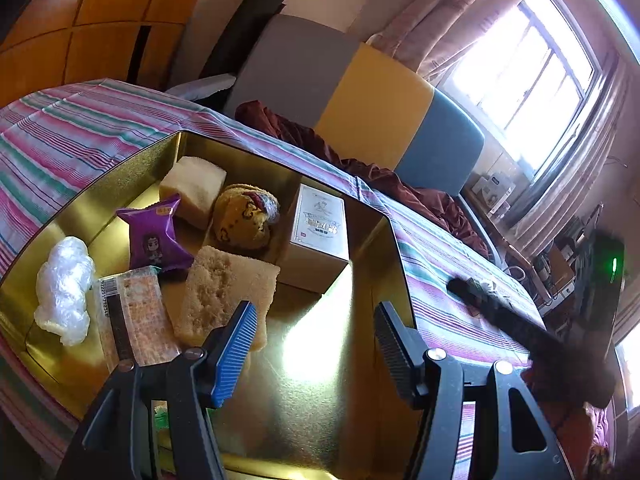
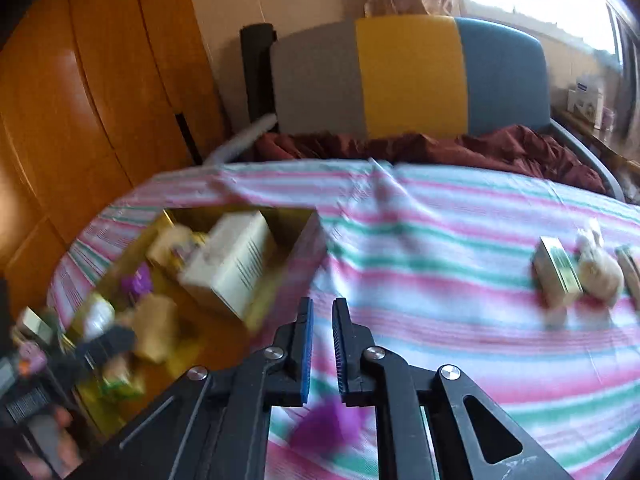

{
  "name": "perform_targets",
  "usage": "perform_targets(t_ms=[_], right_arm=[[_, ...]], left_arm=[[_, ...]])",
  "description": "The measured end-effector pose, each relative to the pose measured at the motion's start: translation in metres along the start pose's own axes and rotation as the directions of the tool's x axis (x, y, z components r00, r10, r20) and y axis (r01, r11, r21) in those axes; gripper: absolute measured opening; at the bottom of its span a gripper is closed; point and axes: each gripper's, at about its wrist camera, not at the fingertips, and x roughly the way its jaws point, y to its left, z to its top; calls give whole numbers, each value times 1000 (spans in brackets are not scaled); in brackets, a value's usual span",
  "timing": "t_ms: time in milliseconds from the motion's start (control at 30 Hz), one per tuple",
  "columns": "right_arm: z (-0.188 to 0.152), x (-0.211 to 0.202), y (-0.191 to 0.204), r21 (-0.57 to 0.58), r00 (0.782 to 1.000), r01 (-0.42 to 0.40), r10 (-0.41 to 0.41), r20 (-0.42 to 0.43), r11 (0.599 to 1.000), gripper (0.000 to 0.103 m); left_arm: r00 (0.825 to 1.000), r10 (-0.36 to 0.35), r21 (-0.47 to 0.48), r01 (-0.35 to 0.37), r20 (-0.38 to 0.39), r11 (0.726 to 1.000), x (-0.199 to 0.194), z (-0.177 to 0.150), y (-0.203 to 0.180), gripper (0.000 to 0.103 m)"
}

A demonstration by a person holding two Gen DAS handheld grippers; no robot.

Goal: Organize objects
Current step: 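Carry the purple packet to the gold tray and open the right tool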

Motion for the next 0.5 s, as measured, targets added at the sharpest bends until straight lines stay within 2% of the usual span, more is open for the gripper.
perform_targets(t_ms=[100, 133, 200, 233, 333, 400, 500], right_arm=[[14, -1, 13, -43, 1000, 9, -8, 27, 999, 12], [16, -1, 12, -33, 1000, 11, -10, 29, 999, 15], [13, -1, 8, -12, 999, 41, -41, -2, 999, 56], [6, -3, 4, -11, 998, 60, -60, -12, 998, 61], [-16, -4, -6, -16, 995, 54, -55, -88, 998, 61], [-34, 1, -9, -32, 986, 51, -55, -159, 998, 61], [-55, 11, -5, -67, 974, 42, -55, -219, 997, 59]], left_arm=[[1000, 3, -5, -3, -4, 1000, 0, 1, 1, 62], [1000, 1, -9, -1, -1, 1000, -1, 2, 2, 62], [1000, 5, -14, -5, 3, 1000, -2, 3, 2, 62], [1000, -1, -17, 1, 7, 1000, -3, 3, 3, 62], [1000, 1, -23, 0, 10, 1000, -3, 3, 3, 62], [1000, -9, -30, 9, 3, 1000, -1, 3, 3, 62], [1000, -8, -25, 8, 0, 1000, -1, 1, 1, 62]])
